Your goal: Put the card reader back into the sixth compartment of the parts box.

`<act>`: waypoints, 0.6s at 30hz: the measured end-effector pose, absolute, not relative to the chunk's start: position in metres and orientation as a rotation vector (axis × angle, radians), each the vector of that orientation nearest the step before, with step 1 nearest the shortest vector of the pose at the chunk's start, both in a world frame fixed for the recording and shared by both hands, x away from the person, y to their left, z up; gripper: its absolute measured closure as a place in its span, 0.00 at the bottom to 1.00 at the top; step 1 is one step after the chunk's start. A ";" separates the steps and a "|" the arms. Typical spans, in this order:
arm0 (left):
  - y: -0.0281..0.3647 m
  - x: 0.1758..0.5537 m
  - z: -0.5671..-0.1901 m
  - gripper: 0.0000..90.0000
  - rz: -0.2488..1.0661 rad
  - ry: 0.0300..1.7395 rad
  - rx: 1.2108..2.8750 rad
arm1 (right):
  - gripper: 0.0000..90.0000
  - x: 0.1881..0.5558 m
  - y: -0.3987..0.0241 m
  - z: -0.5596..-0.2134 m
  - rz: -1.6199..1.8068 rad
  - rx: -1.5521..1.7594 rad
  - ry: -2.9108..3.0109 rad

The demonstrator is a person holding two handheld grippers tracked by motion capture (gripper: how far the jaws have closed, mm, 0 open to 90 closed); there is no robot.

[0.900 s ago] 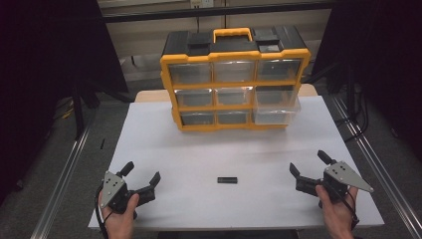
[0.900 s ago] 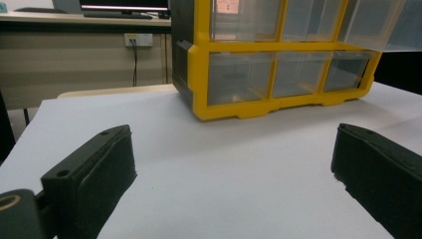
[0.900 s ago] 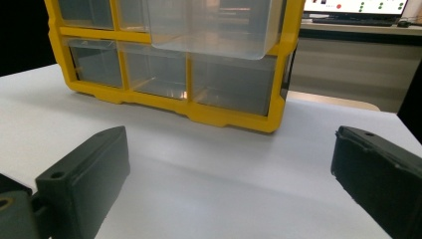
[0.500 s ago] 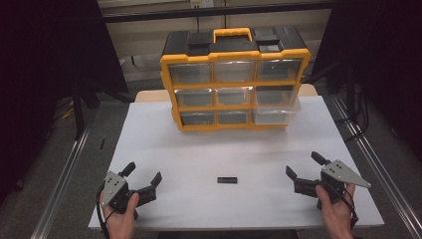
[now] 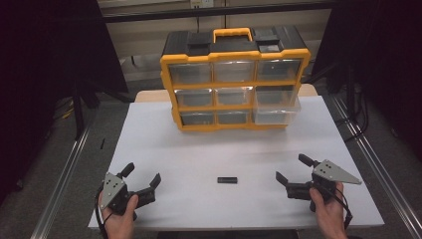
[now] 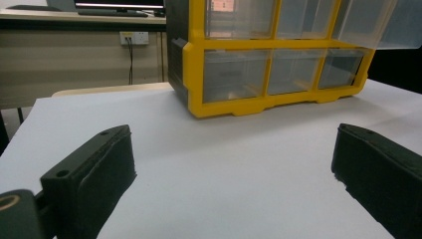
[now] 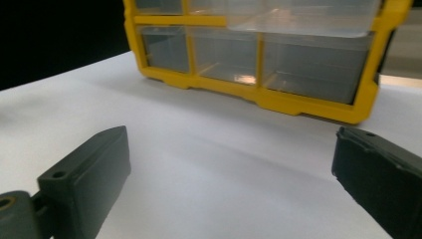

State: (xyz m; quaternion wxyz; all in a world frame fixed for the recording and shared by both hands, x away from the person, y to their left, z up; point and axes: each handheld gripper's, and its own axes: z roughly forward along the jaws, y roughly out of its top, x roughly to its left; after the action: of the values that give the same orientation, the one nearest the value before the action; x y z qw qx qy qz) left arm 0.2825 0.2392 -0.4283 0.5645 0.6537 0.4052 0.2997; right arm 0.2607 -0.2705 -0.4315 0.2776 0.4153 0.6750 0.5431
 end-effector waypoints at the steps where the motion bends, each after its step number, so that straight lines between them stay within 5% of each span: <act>1: 0.239 0.282 -0.428 0.04 0.698 0.957 1.537 | 0.01 0.261 -0.269 -0.431 1.465 1.107 1.824; 18: 0.235 0.279 -0.427 0.04 0.684 0.936 1.560 | 0.00 0.273 -0.249 -0.425 1.491 1.090 2.016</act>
State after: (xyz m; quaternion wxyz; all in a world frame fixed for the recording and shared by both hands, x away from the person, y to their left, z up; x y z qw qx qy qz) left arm 0.2787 0.2348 -0.4271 0.5638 0.6628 0.3978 0.2908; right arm 0.2729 -0.2495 -0.4248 0.2020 0.3905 0.7221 0.5341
